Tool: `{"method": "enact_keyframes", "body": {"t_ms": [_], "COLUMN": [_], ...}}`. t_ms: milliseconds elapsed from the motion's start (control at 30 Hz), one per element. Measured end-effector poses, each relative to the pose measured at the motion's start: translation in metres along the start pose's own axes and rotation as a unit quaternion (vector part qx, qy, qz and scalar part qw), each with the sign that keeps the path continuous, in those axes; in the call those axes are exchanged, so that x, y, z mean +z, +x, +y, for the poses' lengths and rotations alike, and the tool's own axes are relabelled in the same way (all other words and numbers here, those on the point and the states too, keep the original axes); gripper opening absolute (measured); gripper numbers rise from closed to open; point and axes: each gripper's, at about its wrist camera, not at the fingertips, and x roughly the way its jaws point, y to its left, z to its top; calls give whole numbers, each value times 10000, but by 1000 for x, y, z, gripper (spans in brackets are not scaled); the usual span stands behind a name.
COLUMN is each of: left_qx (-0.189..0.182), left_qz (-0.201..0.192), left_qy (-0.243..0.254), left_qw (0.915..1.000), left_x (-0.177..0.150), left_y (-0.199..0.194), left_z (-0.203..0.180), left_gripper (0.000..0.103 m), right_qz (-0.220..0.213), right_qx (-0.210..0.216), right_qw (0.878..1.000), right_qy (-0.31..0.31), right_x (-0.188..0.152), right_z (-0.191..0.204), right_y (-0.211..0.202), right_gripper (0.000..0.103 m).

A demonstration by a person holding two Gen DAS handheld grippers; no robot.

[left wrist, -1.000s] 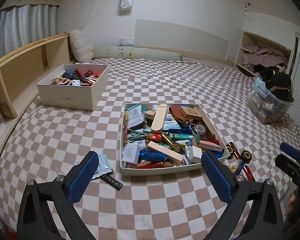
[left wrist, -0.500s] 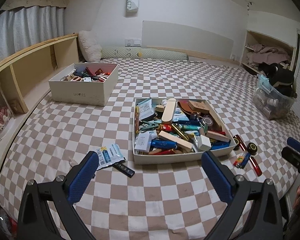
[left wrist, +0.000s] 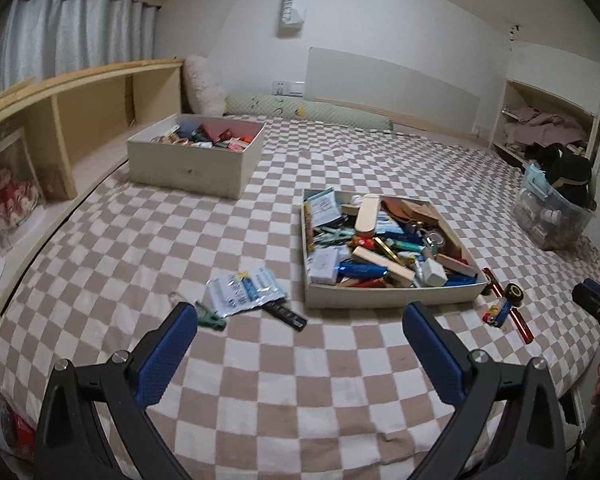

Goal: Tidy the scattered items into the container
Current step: 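Lift both tools out of the tray and back away from it, then close the left tool on the white medicine sachet while the right tool approaches the lighters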

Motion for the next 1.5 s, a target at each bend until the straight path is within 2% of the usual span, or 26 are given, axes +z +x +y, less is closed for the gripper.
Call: {"method": "enact_keyframes", "body": {"t_ms": [300, 500, 767, 833, 900, 1033, 1300, 1500], "left_qx": [-9, -185, -470, -417, -366, -362, -233, 90], "left_qz": [112, 237, 604, 679, 733, 853, 1021, 1208], "left_qy": [-117, -181, -340, -317, -344, -486, -706, -714], "left_qw": [9999, 9994, 9965, 9963, 9960, 9945, 9920, 9901], "left_x": [-14, -20, -28, -27, -24, -14, 8, 18], "left_y": [2, 15, 40, 47, 55, 76, 124, 157], "left_z": [14, 13, 16, 17, 19, 26, 32, 34], "left_gripper": [103, 103, 102, 101, 95, 95, 95, 95], "right_qz": [233, 245, 753, 861, 996, 1171, 1325, 1465], "right_qx": [151, 258, 414, 431, 398, 386, 637, 599], "right_qw": [9995, 9993, 9963, 9954, 9942, 9923, 9890, 9873], "right_qy": [127, -129, -56, 3, 48, 133, 188, 107], "right_x": [-22, -37, -57, -60, -64, -70, -77, -73], "right_z": [-4, -4, -13, -15, -16, -18, -22, -30], "right_y": [12, 14, 28, 32, 37, 47, 66, 76], "right_gripper": [103, 103, 103, 103, 103, 103, 103, 103]}}
